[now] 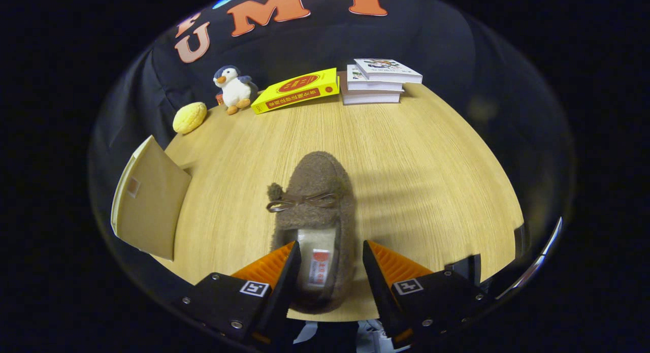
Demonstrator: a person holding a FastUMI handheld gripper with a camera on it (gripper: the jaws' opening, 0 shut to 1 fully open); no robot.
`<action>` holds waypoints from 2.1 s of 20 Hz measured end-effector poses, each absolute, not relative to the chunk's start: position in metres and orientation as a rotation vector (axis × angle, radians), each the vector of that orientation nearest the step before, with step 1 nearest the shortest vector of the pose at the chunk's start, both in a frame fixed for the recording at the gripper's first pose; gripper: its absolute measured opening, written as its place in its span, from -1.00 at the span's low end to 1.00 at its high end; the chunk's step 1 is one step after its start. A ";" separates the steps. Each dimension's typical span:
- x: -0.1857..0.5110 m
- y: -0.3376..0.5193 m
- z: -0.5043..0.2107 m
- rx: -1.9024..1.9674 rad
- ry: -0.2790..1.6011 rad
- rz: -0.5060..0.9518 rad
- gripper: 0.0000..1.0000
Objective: Open the storage box then place both shoes into the box .Put the left shoe in first, then the right shoe, with the right side of both shoes facing outward in a uniform manner.
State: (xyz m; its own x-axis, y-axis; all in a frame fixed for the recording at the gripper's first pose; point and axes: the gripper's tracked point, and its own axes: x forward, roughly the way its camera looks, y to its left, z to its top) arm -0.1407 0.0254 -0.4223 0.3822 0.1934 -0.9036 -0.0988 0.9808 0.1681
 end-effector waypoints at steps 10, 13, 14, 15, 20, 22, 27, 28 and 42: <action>-0.120 0.030 -0.449 0.032 1.079 0.222 -0.52; -0.122 0.025 -0.446 0.040 1.102 0.197 -0.83; -0.124 0.026 -0.441 0.064 1.117 0.185 -0.88; -0.124 0.029 -0.434 0.082 1.123 0.174 -0.90; -0.120 0.059 -0.375 0.125 1.099 0.176 -0.90; -0.116 0.077 -0.348 0.132 1.082 0.184 -0.90; -0.105 0.149 -0.281 0.157 1.041 0.285 -0.90; -0.104 0.165 -0.269 0.162 1.036 0.306 -0.90; -0.113 0.392 -0.219 0.194 1.082 0.458 -0.90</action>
